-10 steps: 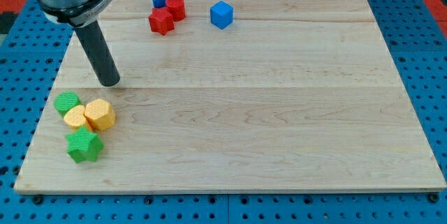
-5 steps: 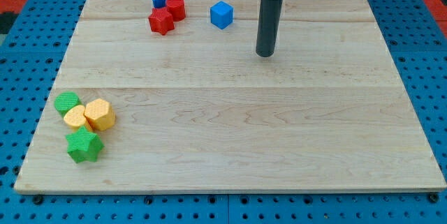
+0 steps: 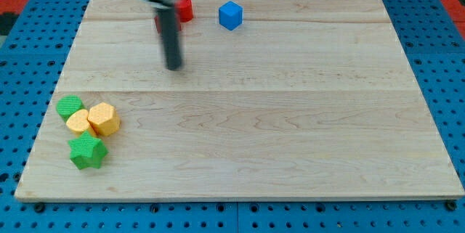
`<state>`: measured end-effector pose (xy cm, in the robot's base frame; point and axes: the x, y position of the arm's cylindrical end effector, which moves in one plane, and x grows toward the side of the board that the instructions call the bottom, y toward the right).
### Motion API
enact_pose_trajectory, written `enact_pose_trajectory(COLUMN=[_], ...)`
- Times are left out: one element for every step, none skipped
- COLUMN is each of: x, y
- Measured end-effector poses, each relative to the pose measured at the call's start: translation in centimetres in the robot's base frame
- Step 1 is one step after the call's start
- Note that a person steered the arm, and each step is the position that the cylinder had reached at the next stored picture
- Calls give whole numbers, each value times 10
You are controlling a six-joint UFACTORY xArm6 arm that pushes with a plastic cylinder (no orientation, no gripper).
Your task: Move the triangle into the cube
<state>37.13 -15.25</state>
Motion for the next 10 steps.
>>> enact_pose_trajectory(x=[-79, -153, -176, -174, -133, -102, -79, -73, -105, -147], y=[-80, -43, 26, 61, 66, 85, 89, 89, 87, 39])
